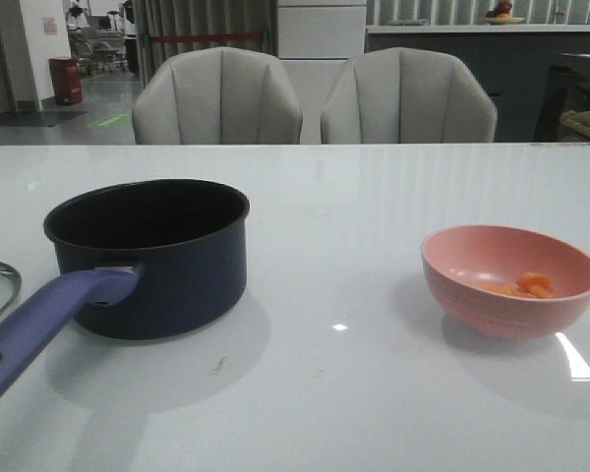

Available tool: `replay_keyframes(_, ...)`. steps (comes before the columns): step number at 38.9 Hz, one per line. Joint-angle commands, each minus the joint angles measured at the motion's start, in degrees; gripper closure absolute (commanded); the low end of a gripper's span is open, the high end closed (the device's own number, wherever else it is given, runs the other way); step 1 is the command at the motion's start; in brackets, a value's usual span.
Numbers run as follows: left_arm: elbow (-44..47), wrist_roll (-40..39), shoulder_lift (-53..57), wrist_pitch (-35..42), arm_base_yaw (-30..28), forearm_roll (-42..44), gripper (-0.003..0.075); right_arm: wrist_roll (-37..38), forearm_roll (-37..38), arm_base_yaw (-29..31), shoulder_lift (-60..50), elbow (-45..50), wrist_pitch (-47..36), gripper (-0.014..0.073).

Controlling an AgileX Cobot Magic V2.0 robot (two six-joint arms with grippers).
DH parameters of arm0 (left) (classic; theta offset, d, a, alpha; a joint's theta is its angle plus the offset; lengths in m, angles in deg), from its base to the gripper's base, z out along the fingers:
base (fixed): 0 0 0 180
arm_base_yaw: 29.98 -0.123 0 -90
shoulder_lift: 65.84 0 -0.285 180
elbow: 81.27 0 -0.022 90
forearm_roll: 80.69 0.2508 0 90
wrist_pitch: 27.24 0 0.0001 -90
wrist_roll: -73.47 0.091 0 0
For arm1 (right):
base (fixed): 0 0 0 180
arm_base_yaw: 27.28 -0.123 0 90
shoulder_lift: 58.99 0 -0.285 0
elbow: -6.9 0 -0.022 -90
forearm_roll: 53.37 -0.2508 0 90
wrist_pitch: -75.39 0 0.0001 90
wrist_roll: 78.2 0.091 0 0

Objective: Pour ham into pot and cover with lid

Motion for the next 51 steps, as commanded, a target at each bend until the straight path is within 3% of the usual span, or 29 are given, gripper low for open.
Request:
replay_keyframes(1,-1.2,-0.3,-0.4,3.8,0.7,-0.5,0.0209,0.0,0.6,-0.1,-1.2,-0.3,-4.4,0.0413)
replay_keyframes(9,-1.2,-0.3,-0.4,4.8,0.7,-0.4,0.0209,0.1,0.0,-0.1,-1.1,-1.3,-10.2,0.0413)
replay_keyframes(14,-1.2,-0.3,-0.4,4.9,0.7,1.0,0.0209,0.1,0.0,-0.1,1.8,-6.1,-5.7,0.0413)
replay_keyframes(22,-1.1,-0.3,-0.5,5.2,0.7,0.9,0.0209,0.1,0.0,-0.1,15.3,-16.4,3.1,0.0413)
replay_keyframes(40,-0.9,-0.3,-0.5,5.1,3.0,0.9,0.0209,0.6,-0.6,-0.1,30.6,-18.7,1.9,0.0404)
replay_keyframes(43,-0.9,-0.3,-0.5,5.1,3.0,0.9,0.0209,0.6,-0.6,-0.1,33.9,-20.2,3.6,0.0326)
replay_keyframes(47,-0.9,-0.3,-0.5,5.1,3.0,0.9,0.0209,0.6,-2.4,-0.1,39.4,-24.3,8.3,0.0139)
replay_keyframes(51,-0.9,-0.3,-0.5,5.1,3.0,0.9,0.0209,0.6,-5.1,-0.1,45.5,-29.2,12.0,0.0066)
